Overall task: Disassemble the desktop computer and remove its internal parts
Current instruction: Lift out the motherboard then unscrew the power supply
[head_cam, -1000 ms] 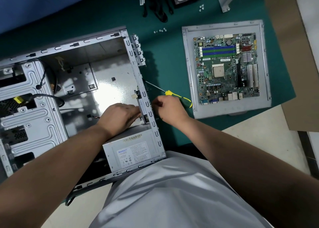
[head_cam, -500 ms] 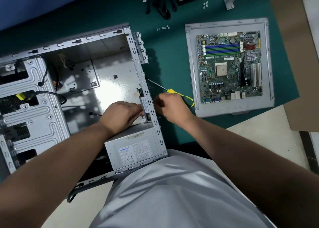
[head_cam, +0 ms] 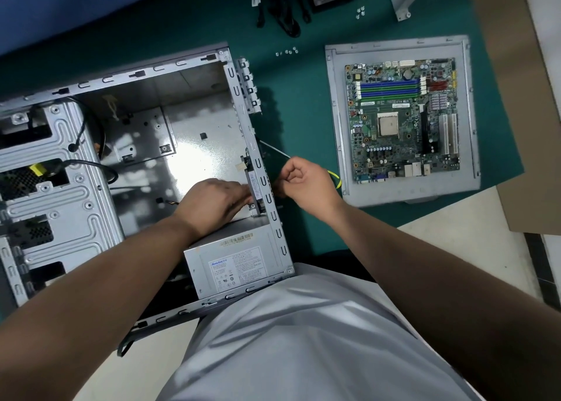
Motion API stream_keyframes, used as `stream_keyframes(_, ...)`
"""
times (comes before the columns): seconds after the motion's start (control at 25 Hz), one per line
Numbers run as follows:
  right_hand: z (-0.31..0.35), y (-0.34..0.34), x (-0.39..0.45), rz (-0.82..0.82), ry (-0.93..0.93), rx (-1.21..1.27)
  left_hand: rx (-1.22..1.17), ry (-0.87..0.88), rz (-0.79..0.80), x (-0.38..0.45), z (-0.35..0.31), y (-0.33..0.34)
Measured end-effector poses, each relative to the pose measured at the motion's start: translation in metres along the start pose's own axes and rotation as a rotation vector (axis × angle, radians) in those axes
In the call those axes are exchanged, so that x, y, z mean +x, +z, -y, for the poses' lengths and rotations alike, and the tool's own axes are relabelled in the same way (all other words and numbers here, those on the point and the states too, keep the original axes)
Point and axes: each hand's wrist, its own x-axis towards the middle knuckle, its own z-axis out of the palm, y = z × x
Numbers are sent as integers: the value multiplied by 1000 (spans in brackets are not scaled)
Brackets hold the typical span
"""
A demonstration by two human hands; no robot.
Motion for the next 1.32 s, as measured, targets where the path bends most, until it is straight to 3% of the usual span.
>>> stream_keyframes(0.68, 23, -35, 32, -107, 60, 127, -10, 9, 50, -2, 3, 1)
stream_keyframes(1.04, 68, -79, 130, -302, 16, -208, -53, -29, 67, -2, 5, 1)
stream_keyframes(1.32, 100, -68, 190, -385, -7, -367, -19, -64, 64, 0, 8, 1)
